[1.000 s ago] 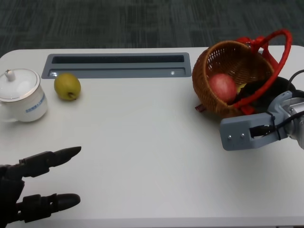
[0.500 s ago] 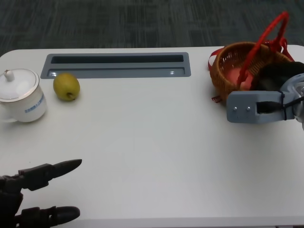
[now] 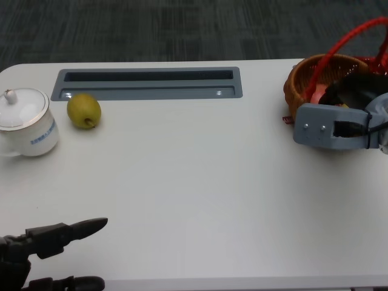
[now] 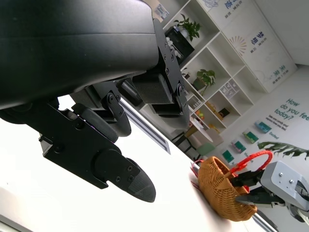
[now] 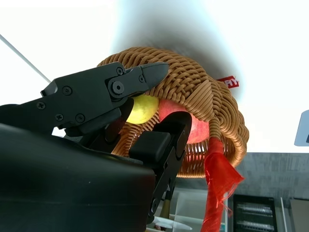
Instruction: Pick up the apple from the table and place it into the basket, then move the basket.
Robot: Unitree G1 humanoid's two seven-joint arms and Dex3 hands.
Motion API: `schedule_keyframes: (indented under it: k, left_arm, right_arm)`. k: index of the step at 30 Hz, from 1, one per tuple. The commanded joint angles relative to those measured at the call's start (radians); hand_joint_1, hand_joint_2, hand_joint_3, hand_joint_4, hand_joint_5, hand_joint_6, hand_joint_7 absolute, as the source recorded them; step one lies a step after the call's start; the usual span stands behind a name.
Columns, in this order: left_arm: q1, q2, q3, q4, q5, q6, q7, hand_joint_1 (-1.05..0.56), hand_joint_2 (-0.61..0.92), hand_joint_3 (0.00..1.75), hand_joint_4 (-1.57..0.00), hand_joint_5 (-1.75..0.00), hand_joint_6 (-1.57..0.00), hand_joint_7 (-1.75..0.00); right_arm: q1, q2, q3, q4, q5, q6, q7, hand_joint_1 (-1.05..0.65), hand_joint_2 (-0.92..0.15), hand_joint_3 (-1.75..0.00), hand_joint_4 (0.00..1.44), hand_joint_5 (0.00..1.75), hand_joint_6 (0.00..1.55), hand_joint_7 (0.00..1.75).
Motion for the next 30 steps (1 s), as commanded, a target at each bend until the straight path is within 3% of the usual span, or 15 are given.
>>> schedule_keyframes:
  k: [1, 7, 10, 18, 30]
  left_arm:
    - [-0.007, 0.008, 0.005, 0.005, -0.003, -0.008, 0.005, -0.50, 0.64, 0.00, -1.04, -0.01, -0.91, -0.01]
    - [-0.032, 0.011, -0.011, 0.022, -0.003, -0.002, -0.006, -0.49, 0.64, 0.00, -1.03, -0.01, -0.90, 0.00]
    - [-0.048, 0.010, -0.020, 0.032, -0.005, 0.001, -0.009, -0.49, 0.63, 0.00, -1.03, -0.01, -0.91, 0.00]
    - [-0.072, 0.014, -0.032, 0.026, -0.006, 0.025, -0.016, -0.50, 0.64, 0.00, -1.03, -0.01, -0.91, 0.00]
    - [-0.133, 0.007, -0.058, 0.048, -0.014, 0.022, -0.019, -0.51, 0.62, 0.00, -1.04, -0.01, -0.92, -0.01]
  right_arm:
    - [0.006, -0.021, -0.024, -0.009, 0.023, -0.023, -0.003, -0.60, -0.75, 0.00, 0.84, 0.02, 0.64, 0.00]
    - [0.013, -0.034, -0.041, -0.010, 0.032, -0.063, 0.038, -0.92, -0.77, -0.02, 0.44, 0.00, 0.35, 0.00]
    - [0.013, -0.038, -0.038, -0.010, 0.025, -0.057, 0.041, -0.96, -0.77, -0.01, 0.32, 0.00, 0.28, 0.00]
    - [0.021, -0.076, -0.076, -0.017, 0.058, -0.089, 0.034, -0.96, -0.77, 0.00, 0.28, 0.00, 0.23, 0.00]
    - [0.071, -0.150, -0.186, -0.042, 0.177, -0.231, 0.041, -0.91, -0.77, -0.01, 0.37, 0.02, 0.28, 0.02]
